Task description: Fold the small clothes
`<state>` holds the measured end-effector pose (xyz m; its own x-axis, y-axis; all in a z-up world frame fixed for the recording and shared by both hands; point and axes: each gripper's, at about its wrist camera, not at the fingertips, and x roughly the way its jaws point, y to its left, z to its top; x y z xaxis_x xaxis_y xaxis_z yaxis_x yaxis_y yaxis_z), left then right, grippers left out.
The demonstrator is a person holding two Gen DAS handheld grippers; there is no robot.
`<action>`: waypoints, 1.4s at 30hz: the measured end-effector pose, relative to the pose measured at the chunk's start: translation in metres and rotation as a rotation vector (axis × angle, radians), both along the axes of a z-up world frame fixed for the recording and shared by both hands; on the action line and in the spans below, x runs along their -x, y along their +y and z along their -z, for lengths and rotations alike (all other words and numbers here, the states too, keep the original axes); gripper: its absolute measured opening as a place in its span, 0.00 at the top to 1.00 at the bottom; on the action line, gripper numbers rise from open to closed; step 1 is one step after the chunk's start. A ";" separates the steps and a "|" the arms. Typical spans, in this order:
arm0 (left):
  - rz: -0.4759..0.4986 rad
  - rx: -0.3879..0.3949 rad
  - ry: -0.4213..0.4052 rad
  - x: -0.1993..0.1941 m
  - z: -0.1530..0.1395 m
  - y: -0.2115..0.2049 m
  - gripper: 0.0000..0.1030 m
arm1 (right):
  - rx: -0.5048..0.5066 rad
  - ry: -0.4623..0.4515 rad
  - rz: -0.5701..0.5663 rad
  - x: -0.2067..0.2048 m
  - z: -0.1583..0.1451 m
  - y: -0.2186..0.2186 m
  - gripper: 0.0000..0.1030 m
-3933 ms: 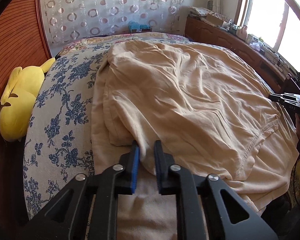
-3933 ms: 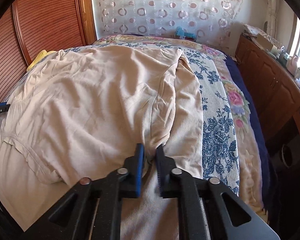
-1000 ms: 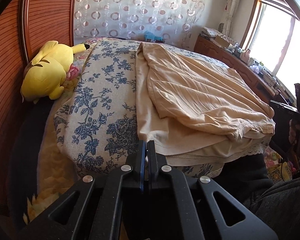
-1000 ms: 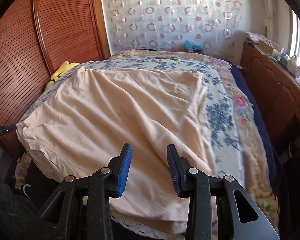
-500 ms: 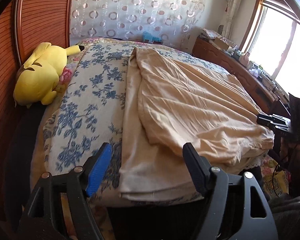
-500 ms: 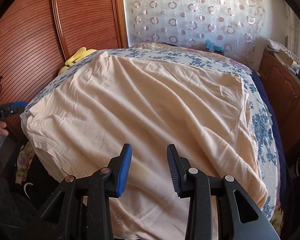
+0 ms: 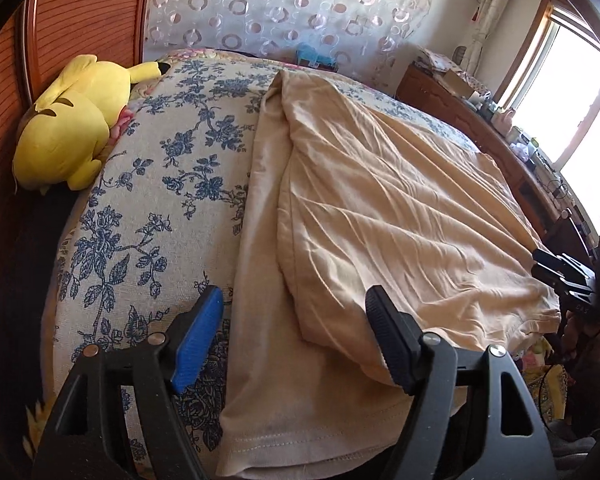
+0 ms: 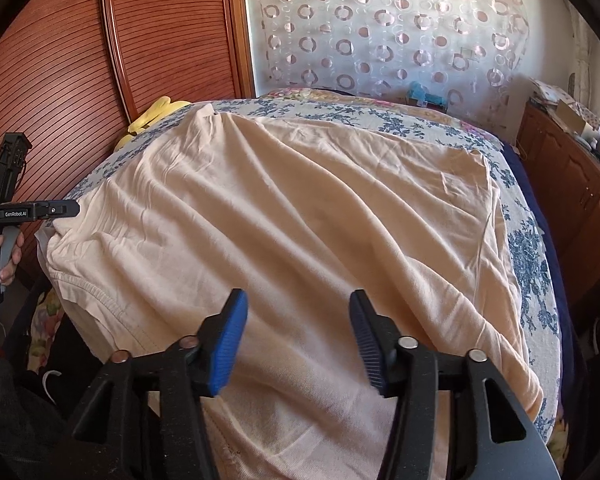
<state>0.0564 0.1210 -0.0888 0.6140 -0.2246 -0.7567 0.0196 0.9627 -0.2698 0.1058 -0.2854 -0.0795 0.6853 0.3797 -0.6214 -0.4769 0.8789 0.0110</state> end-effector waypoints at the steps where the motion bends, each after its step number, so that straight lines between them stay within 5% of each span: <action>1: 0.000 -0.006 0.000 0.000 0.000 -0.001 0.28 | 0.000 0.003 0.000 -0.001 0.002 0.000 0.44; 2: 0.000 -0.012 0.003 0.000 0.000 -0.002 0.29 | -0.001 0.008 -0.003 -0.002 0.004 0.000 0.44; 8: 0.037 -0.001 0.018 -0.002 0.001 -0.007 0.81 | -0.010 0.021 0.005 -0.003 0.011 -0.004 0.44; 11: 0.069 -0.001 0.011 -0.003 -0.004 -0.016 0.91 | -0.027 0.027 0.019 -0.003 0.012 -0.011 0.44; 24: 0.412 0.025 -0.191 -0.037 -0.111 -0.147 0.92 | -0.115 -0.008 0.120 0.019 0.000 -0.072 0.44; 42: 0.719 -0.035 -0.203 -0.091 -0.156 -0.338 0.92 | -0.179 -0.047 0.250 0.060 -0.006 -0.149 0.44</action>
<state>0.1476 -0.2167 0.0672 0.4532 -0.6009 -0.6584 0.6935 0.7017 -0.1630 0.0458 -0.4343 -0.0738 0.7975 0.2964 -0.5254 -0.2497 0.9550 0.1598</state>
